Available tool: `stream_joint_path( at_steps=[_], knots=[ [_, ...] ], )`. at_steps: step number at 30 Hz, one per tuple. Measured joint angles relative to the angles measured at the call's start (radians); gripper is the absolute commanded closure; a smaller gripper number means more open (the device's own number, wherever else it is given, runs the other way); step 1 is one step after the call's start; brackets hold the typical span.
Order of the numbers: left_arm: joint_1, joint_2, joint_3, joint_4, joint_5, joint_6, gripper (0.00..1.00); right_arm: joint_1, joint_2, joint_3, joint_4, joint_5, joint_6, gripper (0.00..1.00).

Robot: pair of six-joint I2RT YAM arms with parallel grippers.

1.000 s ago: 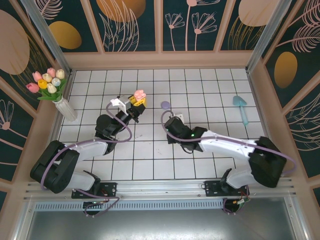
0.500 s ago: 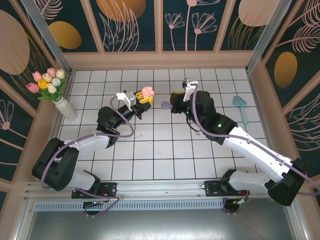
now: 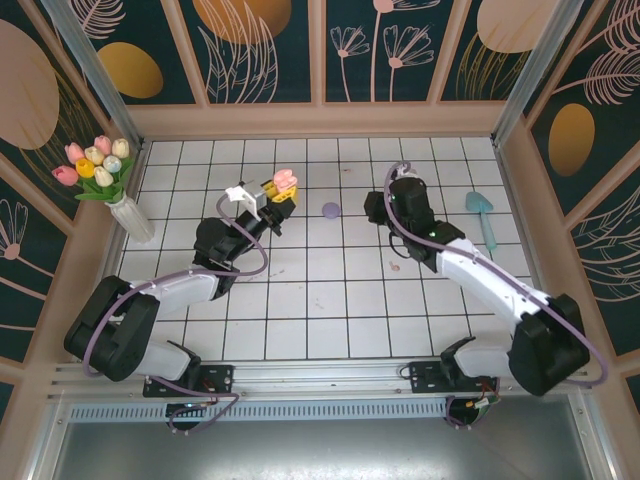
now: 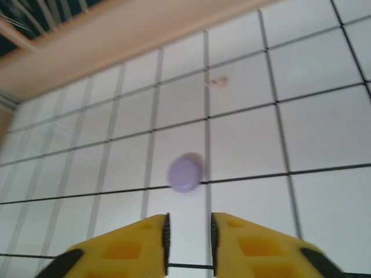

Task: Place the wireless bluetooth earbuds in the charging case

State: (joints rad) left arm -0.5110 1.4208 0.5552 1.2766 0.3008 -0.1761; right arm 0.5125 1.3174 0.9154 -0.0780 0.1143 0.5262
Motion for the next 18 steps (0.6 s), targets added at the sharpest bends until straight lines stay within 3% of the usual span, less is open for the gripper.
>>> stream_joint_path(
  at_steps=[5, 7, 18],
  knots=[
    [0.000, 0.015, 0.000, 0.008, -0.056, -0.016, 1.00, -0.071, 0.222, 0.163, -0.086, -0.013, 0.072, 0.49],
    [0.000, 0.030, 0.000, 0.014, -0.074, -0.023, 1.00, -0.083, 0.317, 0.261, -0.116, -0.017, 0.091, 0.48],
    [0.000, 0.079, -0.006, 0.056, -0.129, -0.047, 1.00, -0.097, 0.818, 0.800, -0.199, -0.051, 0.074, 0.57]
  ],
)
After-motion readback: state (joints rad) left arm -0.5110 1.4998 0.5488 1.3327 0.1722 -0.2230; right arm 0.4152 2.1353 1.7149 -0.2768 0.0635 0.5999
